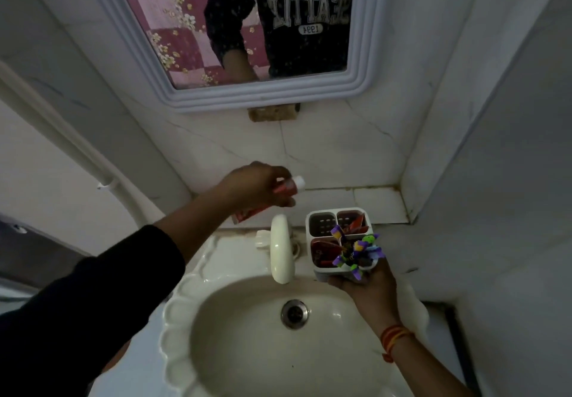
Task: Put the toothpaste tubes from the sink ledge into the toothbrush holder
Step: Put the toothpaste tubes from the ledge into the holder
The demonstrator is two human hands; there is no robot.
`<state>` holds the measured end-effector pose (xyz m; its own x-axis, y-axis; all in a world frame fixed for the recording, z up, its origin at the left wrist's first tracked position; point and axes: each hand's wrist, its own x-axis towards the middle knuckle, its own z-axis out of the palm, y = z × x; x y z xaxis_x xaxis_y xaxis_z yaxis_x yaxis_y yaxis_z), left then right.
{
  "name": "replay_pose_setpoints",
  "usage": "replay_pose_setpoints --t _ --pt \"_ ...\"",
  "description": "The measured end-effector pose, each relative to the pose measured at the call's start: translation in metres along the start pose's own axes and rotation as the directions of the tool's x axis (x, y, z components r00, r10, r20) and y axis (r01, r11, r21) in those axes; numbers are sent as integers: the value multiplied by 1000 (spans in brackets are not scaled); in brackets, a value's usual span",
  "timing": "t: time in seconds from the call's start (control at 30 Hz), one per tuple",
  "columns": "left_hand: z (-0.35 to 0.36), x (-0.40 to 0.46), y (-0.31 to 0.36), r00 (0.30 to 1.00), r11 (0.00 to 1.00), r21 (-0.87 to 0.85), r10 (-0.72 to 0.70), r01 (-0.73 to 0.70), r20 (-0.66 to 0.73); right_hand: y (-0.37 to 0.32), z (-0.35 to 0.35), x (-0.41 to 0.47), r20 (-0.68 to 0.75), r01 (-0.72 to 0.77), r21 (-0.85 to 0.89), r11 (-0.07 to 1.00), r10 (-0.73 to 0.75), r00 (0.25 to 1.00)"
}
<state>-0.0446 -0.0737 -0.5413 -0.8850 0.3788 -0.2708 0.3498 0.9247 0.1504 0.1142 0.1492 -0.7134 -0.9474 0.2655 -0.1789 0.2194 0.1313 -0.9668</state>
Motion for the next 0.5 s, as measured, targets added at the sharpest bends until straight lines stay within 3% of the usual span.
replay_pose_setpoints --t 0.1,0.17,0.23,0.3,0.37,0.43,0.5 --pt "-32 -3 50 991 979 176 87 -104 103 -3 -2 -2 20 -8 39 999 7 1000" --pt "-35 -2 77 976 926 328 135 -185 171 -6 -4 -6 27 -9 -42 999 11 1000" --pt "-30 3 96 964 902 364 159 -230 215 -5 -7 -7 11 -20 -43 999 20 1000" --pt "-29 8 102 961 946 230 182 -229 208 -11 -7 -9 20 -30 -43 999 31 999" --pt "-33 11 93 967 980 -117 181 -162 177 -9 -7 -6 10 -70 18 997 70 997" --pt "-35 12 74 977 923 -379 135 -64 165 -9 -7 -8 6 -71 28 997 70 997" --pt "-23 20 40 990 920 -391 30 28 140 -10 -7 -10 37 -26 25 999 25 999"
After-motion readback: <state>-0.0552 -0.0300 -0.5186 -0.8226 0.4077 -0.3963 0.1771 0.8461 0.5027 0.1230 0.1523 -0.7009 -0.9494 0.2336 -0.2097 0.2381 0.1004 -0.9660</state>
